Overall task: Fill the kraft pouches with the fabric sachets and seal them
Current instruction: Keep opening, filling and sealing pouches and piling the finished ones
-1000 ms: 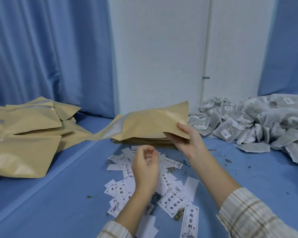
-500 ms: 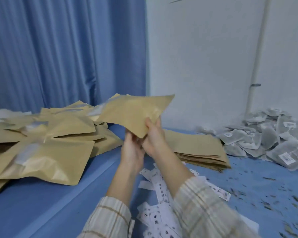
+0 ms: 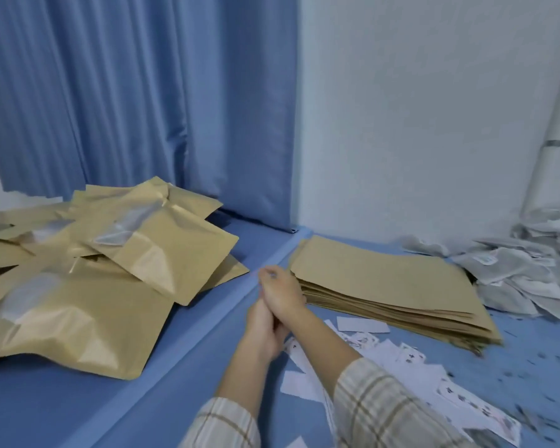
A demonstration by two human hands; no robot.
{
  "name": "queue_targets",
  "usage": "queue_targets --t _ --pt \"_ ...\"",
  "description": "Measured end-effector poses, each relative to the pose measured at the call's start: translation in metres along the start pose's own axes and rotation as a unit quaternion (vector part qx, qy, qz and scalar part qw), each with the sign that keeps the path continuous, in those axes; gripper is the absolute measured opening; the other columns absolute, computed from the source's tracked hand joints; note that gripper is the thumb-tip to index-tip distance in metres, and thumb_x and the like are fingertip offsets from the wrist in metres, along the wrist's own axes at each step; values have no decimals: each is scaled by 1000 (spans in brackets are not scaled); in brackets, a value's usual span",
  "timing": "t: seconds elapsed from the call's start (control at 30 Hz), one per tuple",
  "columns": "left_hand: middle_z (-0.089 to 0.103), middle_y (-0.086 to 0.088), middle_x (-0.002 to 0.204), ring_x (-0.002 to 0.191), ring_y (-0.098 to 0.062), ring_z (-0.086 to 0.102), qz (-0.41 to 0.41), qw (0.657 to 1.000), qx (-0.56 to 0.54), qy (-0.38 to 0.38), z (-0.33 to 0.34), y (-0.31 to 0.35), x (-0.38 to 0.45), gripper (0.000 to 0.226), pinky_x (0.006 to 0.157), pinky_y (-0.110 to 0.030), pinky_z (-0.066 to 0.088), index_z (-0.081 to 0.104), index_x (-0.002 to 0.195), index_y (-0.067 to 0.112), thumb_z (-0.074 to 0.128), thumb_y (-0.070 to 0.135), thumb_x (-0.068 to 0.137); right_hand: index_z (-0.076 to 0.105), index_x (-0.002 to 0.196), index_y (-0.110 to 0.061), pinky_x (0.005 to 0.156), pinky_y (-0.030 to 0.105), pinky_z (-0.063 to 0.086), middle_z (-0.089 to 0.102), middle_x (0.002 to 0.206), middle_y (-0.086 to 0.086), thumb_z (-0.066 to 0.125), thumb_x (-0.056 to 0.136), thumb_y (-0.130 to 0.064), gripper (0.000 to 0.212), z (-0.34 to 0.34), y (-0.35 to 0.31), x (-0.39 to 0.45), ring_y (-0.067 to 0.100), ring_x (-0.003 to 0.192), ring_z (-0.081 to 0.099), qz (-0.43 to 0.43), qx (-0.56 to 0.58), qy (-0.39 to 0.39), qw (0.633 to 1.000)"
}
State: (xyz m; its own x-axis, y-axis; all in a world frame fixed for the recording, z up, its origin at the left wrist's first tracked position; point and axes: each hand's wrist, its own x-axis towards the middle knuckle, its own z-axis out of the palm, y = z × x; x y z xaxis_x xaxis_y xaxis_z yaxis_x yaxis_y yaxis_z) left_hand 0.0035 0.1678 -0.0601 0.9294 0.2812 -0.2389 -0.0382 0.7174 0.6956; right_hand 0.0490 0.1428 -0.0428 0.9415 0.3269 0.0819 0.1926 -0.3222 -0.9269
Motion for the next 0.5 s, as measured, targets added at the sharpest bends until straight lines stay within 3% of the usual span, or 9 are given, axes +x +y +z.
queue_targets --t 0.1,0.17,0.27,0.33,0.43,0.5 --pt "67 -9 81 62 -19 66 -4 998 62 25 14 -12 14 26 54 -29 55 62 93 9 40 19 101 53 125 -12 97 28 34 54 128 8 44 93 -22 34 -37 24 12 24 119 47 -94 -198 113 969" --pt "65 -10 98 81 -26 67 -11 997 64 34 18 -18 20 25 67 -34 55 60 100 7 41 22 102 38 137 -11 104 32 28 40 140 7 46 91 -27 48 -60 45 21 25 129 35 -97 -355 124 922" --pt "56 -17 119 112 -40 56 -31 998 37 43 19 -25 22 23 89 -41 48 50 116 5 45 21 100 17 146 -13 114 40 15 23 151 5 40 93 -48 67 -84 70 24 25 139 19 -10 -492 50 869" --pt "55 -19 121 113 -40 56 -42 997 47 50 19 -30 18 23 92 -40 47 48 115 4 48 21 99 23 143 -16 109 41 21 35 143 5 37 93 -52 63 -87 82 17 26 132 31 -11 -530 58 846" --pt "59 -21 122 105 -35 59 -38 997 63 28 21 -36 9 27 97 -39 46 56 111 0 55 21 94 36 136 -24 92 35 34 57 118 5 41 94 -36 44 -90 83 -5 25 110 51 -113 -563 106 812" --pt "63 -22 119 105 -34 62 -43 998 54 -12 25 -36 -1 38 99 -39 47 60 118 -2 60 25 90 58 121 -27 74 28 44 67 90 4 64 81 -29 40 -95 75 -27 24 85 62 -181 -558 137 798"
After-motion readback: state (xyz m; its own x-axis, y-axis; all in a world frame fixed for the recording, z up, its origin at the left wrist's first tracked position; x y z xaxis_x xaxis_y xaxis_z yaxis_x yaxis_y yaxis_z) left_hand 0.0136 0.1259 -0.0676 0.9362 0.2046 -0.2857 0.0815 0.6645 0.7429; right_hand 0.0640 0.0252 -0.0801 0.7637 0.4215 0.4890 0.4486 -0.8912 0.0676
